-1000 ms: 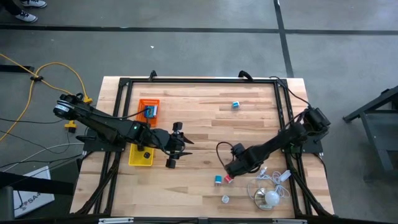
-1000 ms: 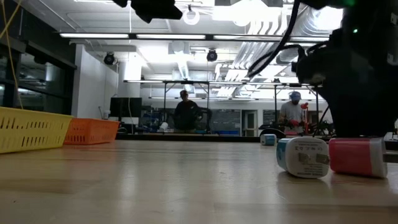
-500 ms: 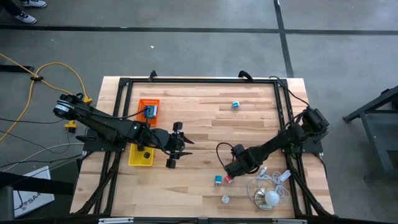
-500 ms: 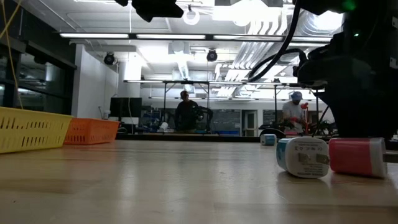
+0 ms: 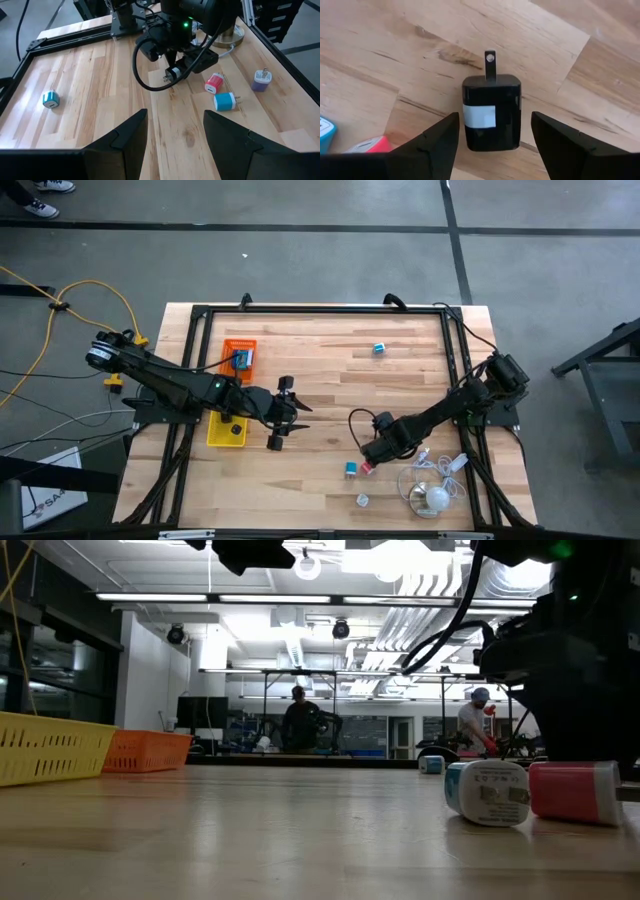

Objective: Pick & Place Office items
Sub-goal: Put the black charger adapter into the yellow basket

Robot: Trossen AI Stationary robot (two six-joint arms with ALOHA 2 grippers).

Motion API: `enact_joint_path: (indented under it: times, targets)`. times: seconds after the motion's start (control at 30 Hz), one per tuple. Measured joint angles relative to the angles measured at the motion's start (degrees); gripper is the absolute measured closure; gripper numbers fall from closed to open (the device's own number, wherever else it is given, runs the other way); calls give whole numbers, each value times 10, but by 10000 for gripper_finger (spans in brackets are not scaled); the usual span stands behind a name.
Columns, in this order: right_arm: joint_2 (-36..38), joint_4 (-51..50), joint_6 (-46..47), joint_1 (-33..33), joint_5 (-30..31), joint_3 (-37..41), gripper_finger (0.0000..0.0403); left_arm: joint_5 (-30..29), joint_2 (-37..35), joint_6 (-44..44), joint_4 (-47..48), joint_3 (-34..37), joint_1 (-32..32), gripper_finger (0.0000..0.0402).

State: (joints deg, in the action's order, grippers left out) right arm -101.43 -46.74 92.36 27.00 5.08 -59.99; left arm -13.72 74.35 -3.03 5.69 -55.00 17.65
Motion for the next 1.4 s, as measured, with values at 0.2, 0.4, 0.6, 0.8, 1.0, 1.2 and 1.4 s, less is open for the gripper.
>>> enact_joint_path:
  times: [0.2,0.4,0.6,0.8,1.0,1.2,1.4]
  targets:
    - [0,0,0,0,8,0,168,0,0,0,0,0,0,217]
    - [0,0,-1,0,4,0,198,0,0,0,0,0,0,217]
    - [0,0,0,0,3,0,253,0,0,0,0,0,0,217]
    - [0,0,0,0,3,0,259,0,0,0,0,0,0,217]
    - [0,1,-1,0,4,0,256,0,0,0,0,0,0,217]
    - [2,9,-24,0,21,0,268,0,0,0,0,0,0,217]
    - [24,30,-63,0,52,0,268,0,0,0,0,0,0,217]
